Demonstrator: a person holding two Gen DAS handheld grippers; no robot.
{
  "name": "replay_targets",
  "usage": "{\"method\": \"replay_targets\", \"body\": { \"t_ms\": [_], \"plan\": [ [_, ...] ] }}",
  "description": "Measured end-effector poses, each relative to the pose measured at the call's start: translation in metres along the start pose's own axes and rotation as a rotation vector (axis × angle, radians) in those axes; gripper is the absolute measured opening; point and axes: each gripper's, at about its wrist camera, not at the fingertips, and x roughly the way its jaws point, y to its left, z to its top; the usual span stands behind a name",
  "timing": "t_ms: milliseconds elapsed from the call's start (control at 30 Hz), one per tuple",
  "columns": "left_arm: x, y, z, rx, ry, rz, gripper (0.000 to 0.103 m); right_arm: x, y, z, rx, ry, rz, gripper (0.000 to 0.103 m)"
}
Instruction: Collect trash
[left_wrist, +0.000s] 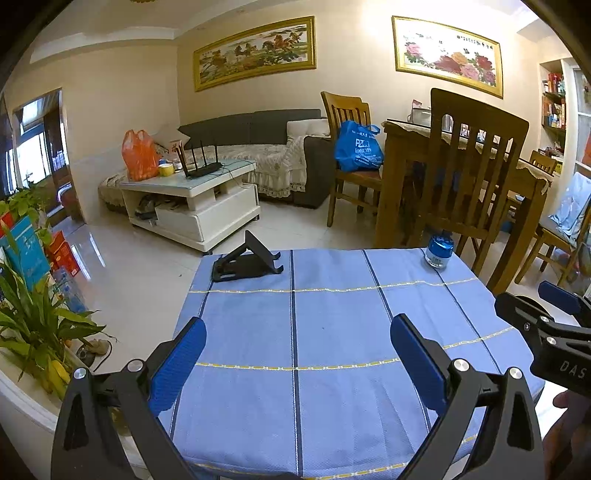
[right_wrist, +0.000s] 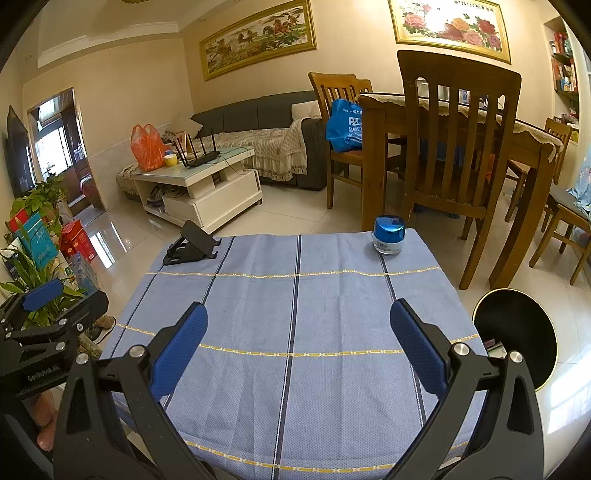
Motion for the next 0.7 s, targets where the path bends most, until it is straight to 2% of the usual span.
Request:
{"method": "replay_targets", "body": {
  "t_ms": [400,500,600,700],
  "plan": [
    [0.002,-0.001,-0.002,0.002,0.005,-0.008,0.096,0.0,-0.001,0.0,0.0,0.001,0.001,0.098],
    [-0.003,0.0,-0.005,-0.02,-0.002,-0.069,0.096,0.0,0.0,0.0,0.001,0.001,0.002,0.098],
    [-0.011,-0.001,-0.006,-0.025,-0.057,-0.037,0.096,0.0,-0.001,0.0,0.003,0.0,0.001,0.098],
    [-0.012,-0.001,-0.004,-0.032,-0.071,-0.014,0.096,0.001,-0.002,0.0,0.009,0.003,-0.001,0.098]
  ]
}}
